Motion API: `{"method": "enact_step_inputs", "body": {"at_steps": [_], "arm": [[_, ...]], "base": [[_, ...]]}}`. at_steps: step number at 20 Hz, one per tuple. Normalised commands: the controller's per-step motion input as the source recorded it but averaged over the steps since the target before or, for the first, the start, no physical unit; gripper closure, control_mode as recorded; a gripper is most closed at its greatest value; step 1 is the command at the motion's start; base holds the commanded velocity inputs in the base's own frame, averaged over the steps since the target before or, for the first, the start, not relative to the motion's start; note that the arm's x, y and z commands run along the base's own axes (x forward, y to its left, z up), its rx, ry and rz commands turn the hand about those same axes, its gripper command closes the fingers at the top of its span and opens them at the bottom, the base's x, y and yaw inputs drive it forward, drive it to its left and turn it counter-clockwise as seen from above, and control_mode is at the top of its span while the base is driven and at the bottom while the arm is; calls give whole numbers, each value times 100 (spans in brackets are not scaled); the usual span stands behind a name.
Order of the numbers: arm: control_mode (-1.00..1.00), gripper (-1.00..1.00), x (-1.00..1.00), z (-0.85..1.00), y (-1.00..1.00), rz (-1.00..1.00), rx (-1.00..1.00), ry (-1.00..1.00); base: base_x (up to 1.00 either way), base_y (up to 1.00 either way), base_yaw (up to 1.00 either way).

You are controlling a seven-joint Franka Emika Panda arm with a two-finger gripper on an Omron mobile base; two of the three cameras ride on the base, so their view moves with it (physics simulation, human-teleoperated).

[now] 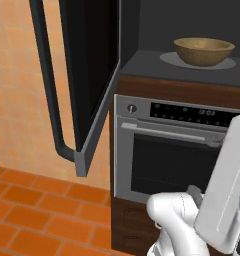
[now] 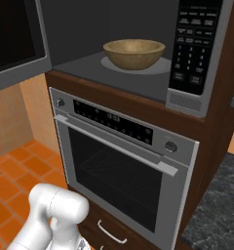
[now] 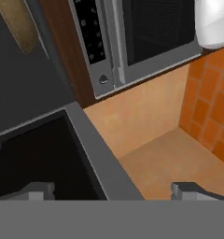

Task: Pick the mushroom from the sink and place it in the bowl. Then pick the bowl and place it in the microwave. Then close the microwave door and press the start button.

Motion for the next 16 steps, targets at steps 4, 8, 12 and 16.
{"method": "enact_step_inputs", "body": {"at_steps": [4,8,12,16], "arm": [[-100,-100,0,-3,68,-11,-17,0],[-100,-100,0,-5,58,-4,-18,0],[-100,-100,7,-19,50,5,-3,10],[-100,-100,42,-48,80,2,-17,2]], "base": [[0,0,0],[0,0,0],[0,0,0],[0,0,0]]}}
